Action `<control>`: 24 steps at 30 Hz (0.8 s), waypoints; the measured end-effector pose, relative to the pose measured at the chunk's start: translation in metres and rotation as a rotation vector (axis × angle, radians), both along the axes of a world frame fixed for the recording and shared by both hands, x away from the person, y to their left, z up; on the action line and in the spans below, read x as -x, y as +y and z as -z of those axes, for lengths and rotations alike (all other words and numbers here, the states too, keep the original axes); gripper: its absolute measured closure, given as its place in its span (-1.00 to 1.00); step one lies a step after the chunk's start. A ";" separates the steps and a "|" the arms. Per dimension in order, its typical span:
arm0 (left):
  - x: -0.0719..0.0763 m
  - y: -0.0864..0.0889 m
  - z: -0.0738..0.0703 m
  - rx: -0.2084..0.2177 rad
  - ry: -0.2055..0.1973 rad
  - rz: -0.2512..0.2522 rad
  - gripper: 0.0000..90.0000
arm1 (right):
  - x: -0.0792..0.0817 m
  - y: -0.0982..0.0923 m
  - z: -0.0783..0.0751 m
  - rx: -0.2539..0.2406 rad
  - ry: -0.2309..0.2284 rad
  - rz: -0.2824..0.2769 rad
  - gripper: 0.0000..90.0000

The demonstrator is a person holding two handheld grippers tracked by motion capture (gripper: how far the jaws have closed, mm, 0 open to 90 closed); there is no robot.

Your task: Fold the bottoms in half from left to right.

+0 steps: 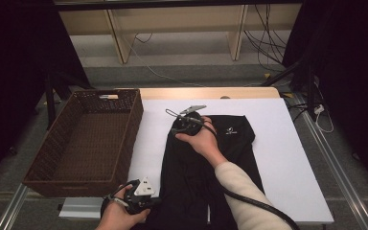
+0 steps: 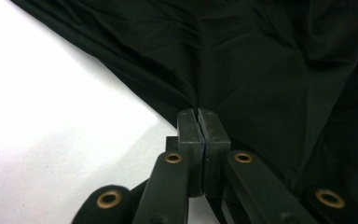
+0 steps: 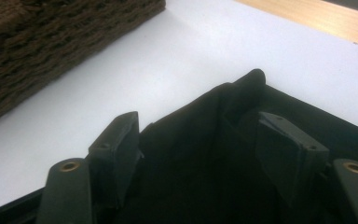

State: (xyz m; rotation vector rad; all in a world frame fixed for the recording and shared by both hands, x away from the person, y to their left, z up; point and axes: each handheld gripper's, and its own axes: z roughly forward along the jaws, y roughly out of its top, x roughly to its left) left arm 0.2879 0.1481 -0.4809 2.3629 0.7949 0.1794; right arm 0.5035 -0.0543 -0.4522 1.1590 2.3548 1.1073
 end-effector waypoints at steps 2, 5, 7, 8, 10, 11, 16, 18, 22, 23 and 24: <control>0.000 0.000 0.000 -0.001 0.002 0.001 0.97 | -0.005 0.003 0.003 0.000 0.009 0.009 -0.26; 0.000 0.001 -0.001 0.001 0.001 0.001 0.97 | -0.011 0.007 0.006 0.005 0.022 0.020 -0.25; 0.000 0.001 -0.001 0.002 0.001 0.001 0.97 | -0.014 0.010 0.007 0.012 0.020 0.024 -0.24; 0.000 0.001 -0.001 0.002 0.001 0.000 0.97 | -0.016 0.012 0.008 0.013 0.023 0.026 -0.24; 0.000 0.001 -0.001 0.003 0.000 0.001 0.97 | -0.019 0.014 0.008 0.018 0.024 0.028 -0.23; 0.000 0.001 -0.001 0.003 -0.001 0.001 0.97 | -0.020 0.015 0.008 0.018 0.025 0.029 -0.23; 0.000 0.002 -0.002 0.005 -0.002 0.000 0.97 | -0.025 0.020 0.010 0.030 0.030 0.034 -0.21; 0.000 0.002 -0.002 0.004 -0.003 0.000 0.97 | -0.027 0.021 0.012 0.029 0.034 0.039 -0.18; 0.000 0.002 -0.002 0.003 -0.003 0.002 0.97 | -0.031 0.022 0.016 0.026 0.039 0.049 -0.11; 0.000 0.002 -0.002 0.003 -0.003 0.002 0.97 | -0.031 0.023 0.017 0.025 0.040 0.053 -0.10; 0.000 0.002 -0.002 0.005 -0.002 0.002 0.97 | -0.032 0.023 0.018 0.027 0.040 0.055 -0.09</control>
